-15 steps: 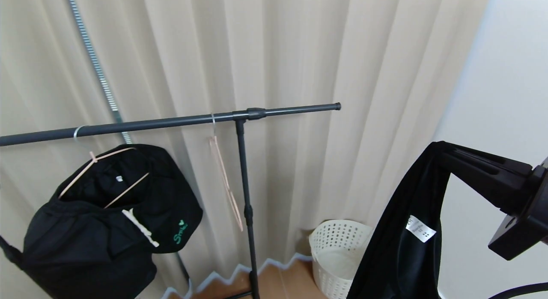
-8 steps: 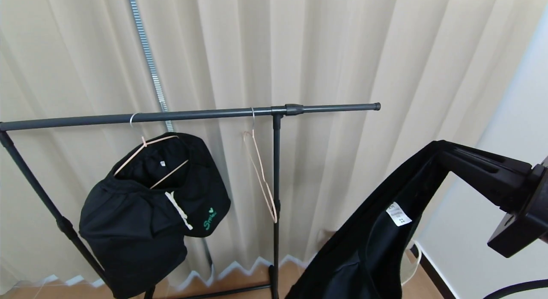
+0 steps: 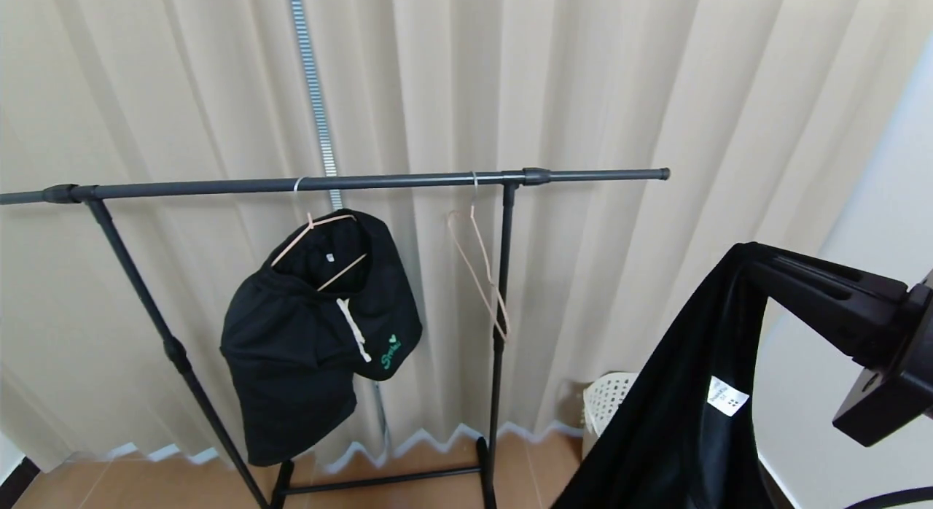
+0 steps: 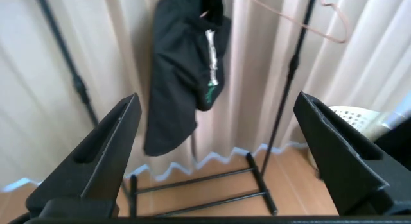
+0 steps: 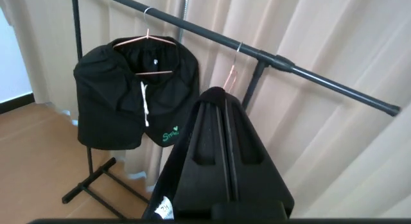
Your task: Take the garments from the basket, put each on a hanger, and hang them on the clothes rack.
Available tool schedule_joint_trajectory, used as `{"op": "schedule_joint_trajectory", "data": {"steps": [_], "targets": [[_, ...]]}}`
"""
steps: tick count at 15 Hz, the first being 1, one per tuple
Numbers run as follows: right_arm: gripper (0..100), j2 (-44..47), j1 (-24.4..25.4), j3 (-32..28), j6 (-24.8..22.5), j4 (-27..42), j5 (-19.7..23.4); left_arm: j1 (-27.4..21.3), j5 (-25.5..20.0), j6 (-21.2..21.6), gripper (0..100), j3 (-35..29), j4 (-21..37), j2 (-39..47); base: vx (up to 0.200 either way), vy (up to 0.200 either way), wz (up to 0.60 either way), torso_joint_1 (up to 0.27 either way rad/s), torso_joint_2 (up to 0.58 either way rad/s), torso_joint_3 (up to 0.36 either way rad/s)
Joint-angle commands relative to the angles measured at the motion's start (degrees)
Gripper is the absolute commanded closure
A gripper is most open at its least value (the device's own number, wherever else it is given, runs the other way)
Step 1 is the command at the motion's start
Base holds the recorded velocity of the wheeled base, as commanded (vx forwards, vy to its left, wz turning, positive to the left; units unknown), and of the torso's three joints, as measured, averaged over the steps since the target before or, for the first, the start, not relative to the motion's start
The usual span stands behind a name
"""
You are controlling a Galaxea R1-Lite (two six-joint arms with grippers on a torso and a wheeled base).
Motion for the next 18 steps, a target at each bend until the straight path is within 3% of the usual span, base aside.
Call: {"op": "schedule_joint_trajectory", "data": {"steps": [1,11,13,18], "targets": [[100,0.2,0.0,0.0,0.0,-0.1,0.0,0.0,0.0,0.0,0,0.0,0.0,0.0,0.0,0.0,0.6,0.017,0.01,0.002],[100,0.2,-0.1,-0.4,0.0,-0.2,0.8,-0.1,0.0,0.0,0,0.0,0.0,0.0,0.0,0.0,0.0,0.0,0.0,0.0],[100,0.2,-0.1,-0.3,0.0,-0.2,2.0,0.0,0.0,0.0,0,0.0,0.0,0.0,0.0,0.0,-0.6,0.0,0.0,-0.002],[100,0.0,-0.4,0.2,-0.1,-0.2,2.0,-0.1,0.0,0.0,0,0.0,0.0,0.1,0.0,0.0,0.0,0.0,0.0,0.0]]}}
